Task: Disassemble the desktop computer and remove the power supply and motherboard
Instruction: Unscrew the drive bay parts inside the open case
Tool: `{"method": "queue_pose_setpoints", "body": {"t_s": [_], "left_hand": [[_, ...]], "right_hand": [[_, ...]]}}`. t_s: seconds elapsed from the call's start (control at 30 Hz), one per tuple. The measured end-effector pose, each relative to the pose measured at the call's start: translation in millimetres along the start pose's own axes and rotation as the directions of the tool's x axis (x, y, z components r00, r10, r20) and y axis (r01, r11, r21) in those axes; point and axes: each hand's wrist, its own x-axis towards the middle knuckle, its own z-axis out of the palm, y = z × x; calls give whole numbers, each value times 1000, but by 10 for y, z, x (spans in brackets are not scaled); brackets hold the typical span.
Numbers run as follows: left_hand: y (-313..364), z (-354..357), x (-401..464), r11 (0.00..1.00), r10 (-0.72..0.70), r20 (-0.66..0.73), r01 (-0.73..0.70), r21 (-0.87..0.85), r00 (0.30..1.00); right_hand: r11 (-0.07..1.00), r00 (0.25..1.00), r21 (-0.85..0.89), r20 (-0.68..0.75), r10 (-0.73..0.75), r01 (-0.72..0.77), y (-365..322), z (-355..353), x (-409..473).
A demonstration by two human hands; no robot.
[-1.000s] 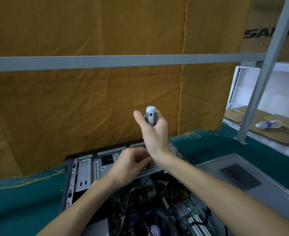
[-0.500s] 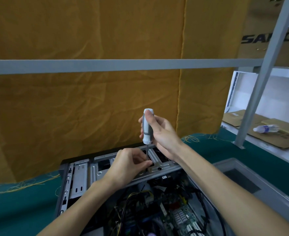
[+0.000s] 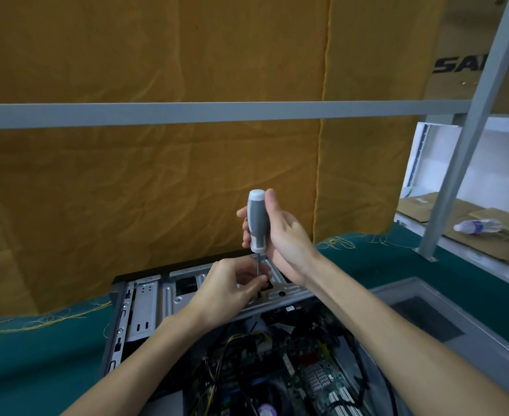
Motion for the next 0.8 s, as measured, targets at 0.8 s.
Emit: {"method": "queue_pose_setpoints", "body": {"t_s": [0.8], "left_hand": [[-57,-4,14,1000,8,41,-9,19,999]], "right_hand": [[988,980,-77,-140,-141,131,129,-12,0]]}}
